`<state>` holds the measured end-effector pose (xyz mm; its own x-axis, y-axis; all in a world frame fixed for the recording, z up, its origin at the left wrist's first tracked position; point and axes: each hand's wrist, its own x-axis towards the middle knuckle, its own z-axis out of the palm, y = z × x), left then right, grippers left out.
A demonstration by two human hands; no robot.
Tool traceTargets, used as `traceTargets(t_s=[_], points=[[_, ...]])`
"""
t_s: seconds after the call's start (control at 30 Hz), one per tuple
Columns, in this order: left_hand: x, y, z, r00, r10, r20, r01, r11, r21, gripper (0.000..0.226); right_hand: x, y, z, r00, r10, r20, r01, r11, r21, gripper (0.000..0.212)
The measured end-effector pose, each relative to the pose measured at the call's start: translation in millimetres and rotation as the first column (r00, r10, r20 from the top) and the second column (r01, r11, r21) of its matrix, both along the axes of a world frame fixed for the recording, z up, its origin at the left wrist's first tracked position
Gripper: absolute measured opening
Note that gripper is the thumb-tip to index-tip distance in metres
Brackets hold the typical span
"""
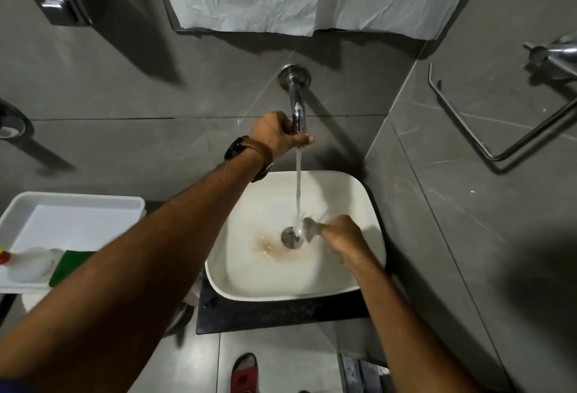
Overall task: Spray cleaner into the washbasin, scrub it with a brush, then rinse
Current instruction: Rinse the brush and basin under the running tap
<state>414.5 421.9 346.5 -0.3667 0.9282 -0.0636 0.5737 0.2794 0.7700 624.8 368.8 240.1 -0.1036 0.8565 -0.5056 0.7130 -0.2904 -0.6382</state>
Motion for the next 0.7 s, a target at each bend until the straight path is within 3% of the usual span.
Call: traceTargets(t_s=[0.1,0.43,0.57,0.7], points=[[11,0,-9,0.993,0.101,0.064,-0.105,0.993,0.057,0.041,6,-7,-14,1.0,-0.013,0.003,0.013,0.998,0.066,0.039],[23,-1,-14,0.973,0.219,0.07,-0.227,0.966,0.128,0.042,-4,-6,9,0.999,0.04,-0.008,-0.037,0.978,0.205,0.026],[17,-16,-21,0.974,0.171,0.149,-0.195,0.967,0.162,0.043,-5,-7,17,0.996,0.083,0.02,-0.084,0.99,0.112,0.022],[-9,-55,-49,0.929,0.324,0.177,-0.354,0.918,0.181,0.032,-16,-18,23,0.992,0.127,-0.026,-0.127,0.992,-0.017,0.034]])
